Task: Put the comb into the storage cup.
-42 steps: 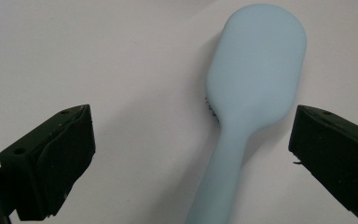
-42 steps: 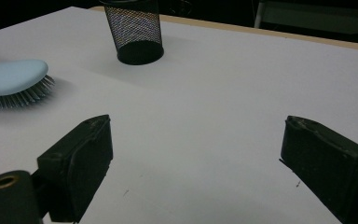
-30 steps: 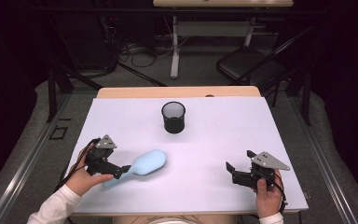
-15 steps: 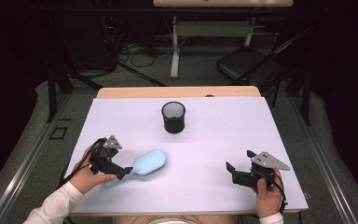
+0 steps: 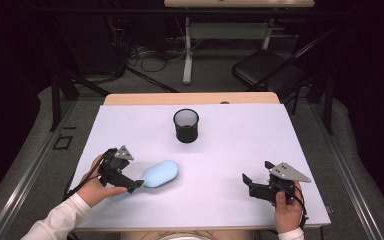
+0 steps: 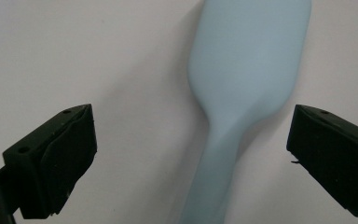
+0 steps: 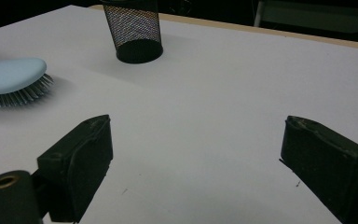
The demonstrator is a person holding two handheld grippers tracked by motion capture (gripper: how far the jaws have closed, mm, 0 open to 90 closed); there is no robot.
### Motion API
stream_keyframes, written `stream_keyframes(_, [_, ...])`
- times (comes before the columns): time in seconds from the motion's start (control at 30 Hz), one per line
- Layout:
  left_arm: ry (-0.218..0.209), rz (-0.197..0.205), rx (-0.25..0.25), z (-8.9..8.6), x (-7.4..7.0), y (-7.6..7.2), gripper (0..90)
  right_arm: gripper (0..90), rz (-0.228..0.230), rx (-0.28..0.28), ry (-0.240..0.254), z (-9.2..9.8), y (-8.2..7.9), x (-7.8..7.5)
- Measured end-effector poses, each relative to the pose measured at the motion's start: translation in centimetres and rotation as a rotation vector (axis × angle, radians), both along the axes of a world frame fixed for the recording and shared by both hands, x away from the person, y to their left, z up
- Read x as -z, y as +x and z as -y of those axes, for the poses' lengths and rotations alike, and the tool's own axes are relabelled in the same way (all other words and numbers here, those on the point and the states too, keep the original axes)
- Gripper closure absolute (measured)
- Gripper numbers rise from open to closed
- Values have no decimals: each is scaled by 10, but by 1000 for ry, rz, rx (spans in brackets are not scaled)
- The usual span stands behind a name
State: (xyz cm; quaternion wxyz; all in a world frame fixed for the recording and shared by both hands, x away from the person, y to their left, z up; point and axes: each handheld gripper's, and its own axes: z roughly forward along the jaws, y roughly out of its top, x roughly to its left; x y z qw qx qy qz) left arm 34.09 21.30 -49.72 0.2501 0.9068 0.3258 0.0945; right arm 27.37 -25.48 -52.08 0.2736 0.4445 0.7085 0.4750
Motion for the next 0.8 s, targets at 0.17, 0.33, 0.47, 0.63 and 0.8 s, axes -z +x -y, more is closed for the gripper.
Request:
stream_keyframes(0.17, [-6,-27,10,2,0,0,16,86,-1,0,-1,0,0,0])
stream_keyframes(0.33, [-8,-37,6,3,1,1,16,86,-1,0,-1,0,0,0])
stream_keyframes(0.47, [9,-50,12,5,3,2,16,86,-5,0,-4,0,0,0])
stream_keyframes(0.63, [37,-61,22,8,7,3,17,86,-5,1,-5,0,0,0])
stream_keyframes(0.8, [75,-71,39,12,10,3,17,86,-5,-1,-4,0,0,0])
